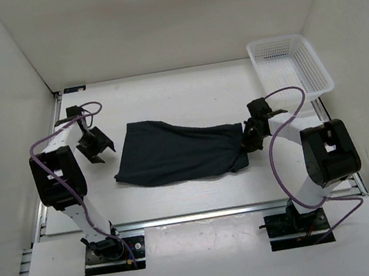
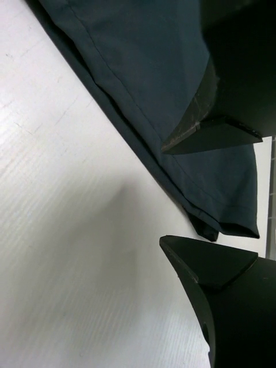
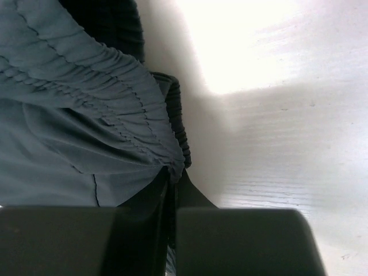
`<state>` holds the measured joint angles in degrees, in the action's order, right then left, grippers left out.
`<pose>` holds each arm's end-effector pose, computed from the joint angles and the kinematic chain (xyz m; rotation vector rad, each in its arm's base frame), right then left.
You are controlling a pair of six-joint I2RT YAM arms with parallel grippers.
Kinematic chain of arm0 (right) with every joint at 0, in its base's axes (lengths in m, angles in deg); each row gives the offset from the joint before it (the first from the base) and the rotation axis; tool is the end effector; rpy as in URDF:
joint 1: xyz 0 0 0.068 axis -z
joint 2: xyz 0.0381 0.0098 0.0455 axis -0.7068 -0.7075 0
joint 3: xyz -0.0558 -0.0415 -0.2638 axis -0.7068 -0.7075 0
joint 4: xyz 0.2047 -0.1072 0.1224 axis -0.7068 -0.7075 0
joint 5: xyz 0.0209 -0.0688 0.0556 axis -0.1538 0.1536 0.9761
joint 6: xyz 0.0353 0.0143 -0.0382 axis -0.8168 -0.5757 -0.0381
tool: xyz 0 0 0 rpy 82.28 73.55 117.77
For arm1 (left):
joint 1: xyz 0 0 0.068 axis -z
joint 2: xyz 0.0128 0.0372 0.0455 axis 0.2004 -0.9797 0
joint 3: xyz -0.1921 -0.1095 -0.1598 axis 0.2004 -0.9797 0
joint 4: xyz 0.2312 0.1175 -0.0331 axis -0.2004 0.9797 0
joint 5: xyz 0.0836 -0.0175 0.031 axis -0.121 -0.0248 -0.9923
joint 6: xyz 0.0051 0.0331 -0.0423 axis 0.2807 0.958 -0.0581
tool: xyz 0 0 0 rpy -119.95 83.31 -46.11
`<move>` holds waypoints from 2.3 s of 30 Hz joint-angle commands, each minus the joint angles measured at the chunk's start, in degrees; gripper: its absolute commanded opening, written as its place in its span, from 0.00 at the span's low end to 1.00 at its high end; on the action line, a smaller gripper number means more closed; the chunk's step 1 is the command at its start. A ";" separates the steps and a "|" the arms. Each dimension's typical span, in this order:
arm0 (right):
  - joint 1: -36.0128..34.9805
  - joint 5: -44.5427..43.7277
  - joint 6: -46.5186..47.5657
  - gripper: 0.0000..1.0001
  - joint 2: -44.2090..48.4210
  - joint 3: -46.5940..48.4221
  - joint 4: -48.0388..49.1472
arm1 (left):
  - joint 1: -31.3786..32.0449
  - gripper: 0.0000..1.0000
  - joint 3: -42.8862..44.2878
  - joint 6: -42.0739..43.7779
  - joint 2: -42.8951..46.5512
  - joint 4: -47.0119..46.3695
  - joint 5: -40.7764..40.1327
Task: Fold and stack the shorts
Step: Fold the shorts
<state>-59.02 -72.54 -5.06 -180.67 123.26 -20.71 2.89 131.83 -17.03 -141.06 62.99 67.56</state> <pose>0.2903 0.0774 0.1577 0.4363 2.7406 0.4068 0.3413 0.0485 0.1896 -0.9483 2.8140 -0.1930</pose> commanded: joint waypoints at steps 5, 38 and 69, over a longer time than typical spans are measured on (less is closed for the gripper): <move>-0.02 -10.26 2.35 0.00 0.92 2.71 -4.87 | 4.09 0.67 -3.31 -1.75 -0.52 -3.94 1.67; -10.74 -35.41 5.97 0.00 2.51 30.67 -31.51 | 15.35 0.61 0.11 -3.86 -5.53 -5.00 2.11; 27.57 5.27 3.24 0.99 12.44 -6.06 -12.19 | 15.87 0.61 1.17 -2.27 -4.91 -4.48 3.25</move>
<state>-33.64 -73.32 -1.01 -169.69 119.02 -37.47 18.50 131.38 -19.88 -146.54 58.94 70.07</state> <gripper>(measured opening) 0.988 0.611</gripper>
